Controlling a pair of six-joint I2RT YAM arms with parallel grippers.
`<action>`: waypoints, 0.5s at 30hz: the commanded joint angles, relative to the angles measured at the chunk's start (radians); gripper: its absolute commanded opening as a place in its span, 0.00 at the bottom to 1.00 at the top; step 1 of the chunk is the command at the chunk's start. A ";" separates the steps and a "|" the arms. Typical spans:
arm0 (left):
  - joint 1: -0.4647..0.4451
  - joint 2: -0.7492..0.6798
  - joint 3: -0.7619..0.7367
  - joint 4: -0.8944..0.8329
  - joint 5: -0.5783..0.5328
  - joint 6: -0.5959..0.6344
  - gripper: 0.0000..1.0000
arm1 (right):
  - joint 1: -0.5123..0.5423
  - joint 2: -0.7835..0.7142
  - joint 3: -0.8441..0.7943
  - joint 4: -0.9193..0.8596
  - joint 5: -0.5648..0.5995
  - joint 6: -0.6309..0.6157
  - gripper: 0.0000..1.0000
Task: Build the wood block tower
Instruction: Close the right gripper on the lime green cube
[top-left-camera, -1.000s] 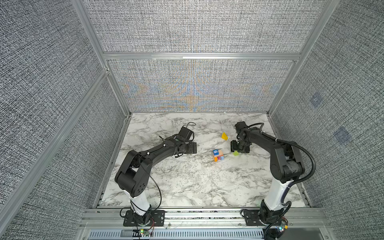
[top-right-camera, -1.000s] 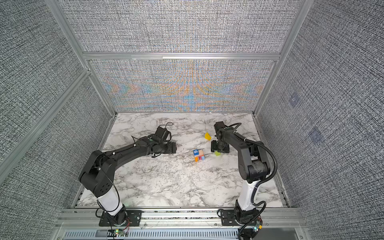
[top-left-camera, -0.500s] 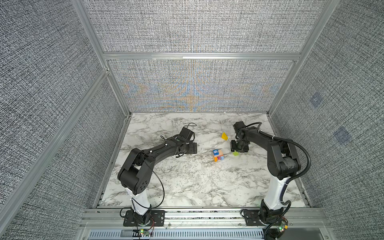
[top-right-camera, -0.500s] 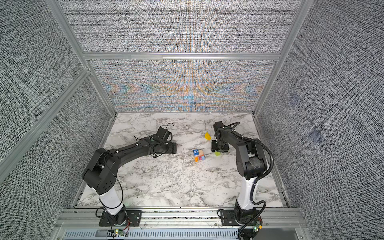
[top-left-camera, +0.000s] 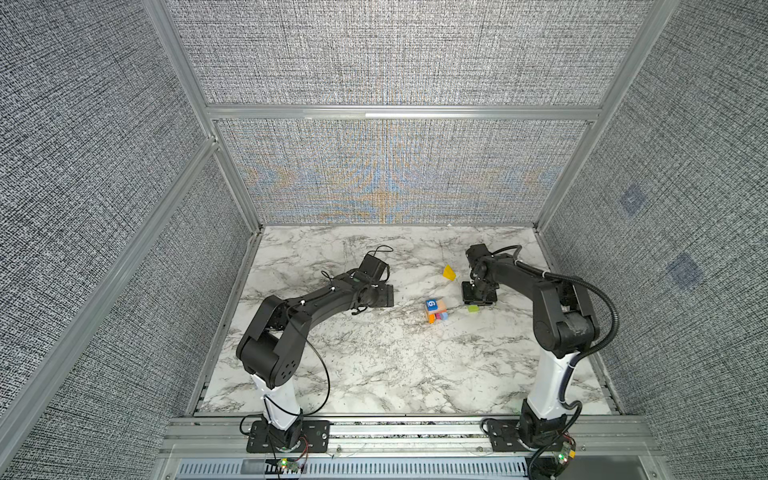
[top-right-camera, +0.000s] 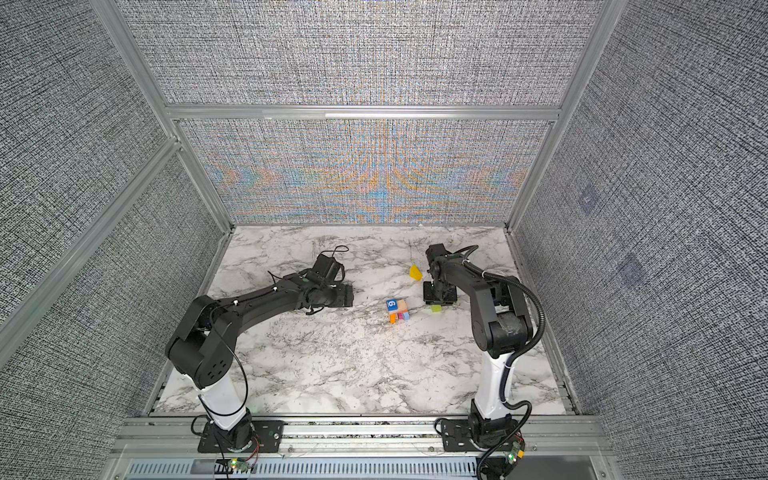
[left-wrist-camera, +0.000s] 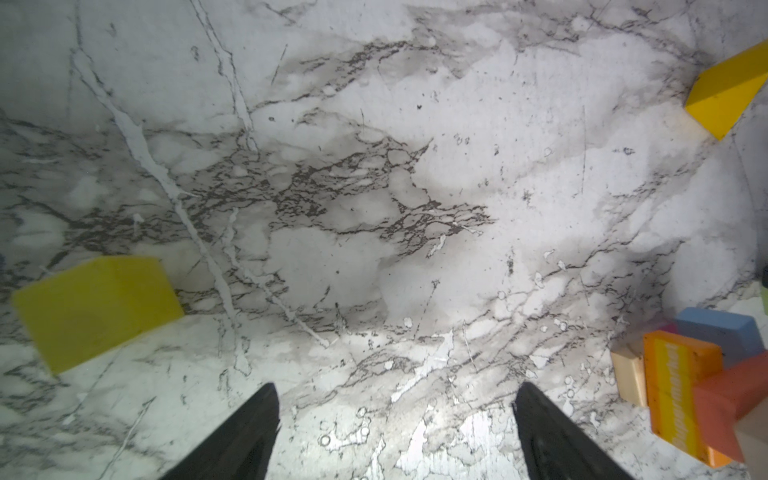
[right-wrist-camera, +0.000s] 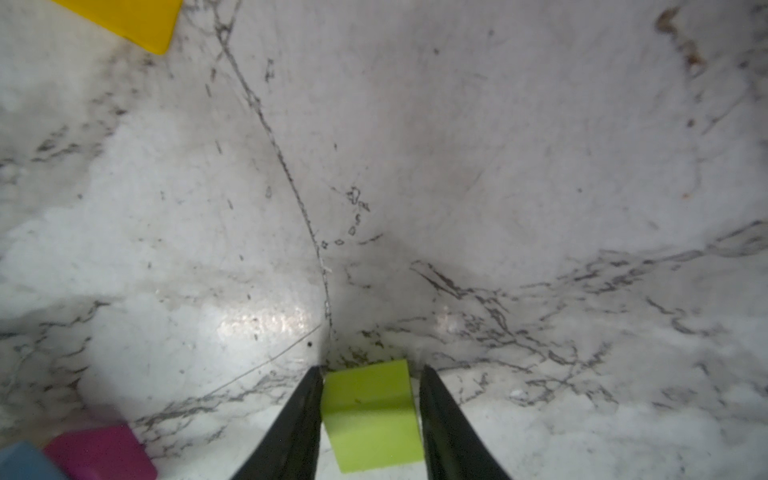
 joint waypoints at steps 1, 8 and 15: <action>0.002 0.000 0.006 -0.002 -0.003 0.010 0.89 | 0.000 -0.001 -0.003 -0.012 -0.001 -0.001 0.34; 0.002 -0.007 0.004 -0.004 -0.002 0.010 0.89 | 0.000 -0.020 -0.008 -0.021 -0.001 0.000 0.27; 0.003 -0.037 -0.012 -0.009 0.001 0.009 0.89 | 0.008 -0.066 -0.005 -0.049 -0.001 0.003 0.27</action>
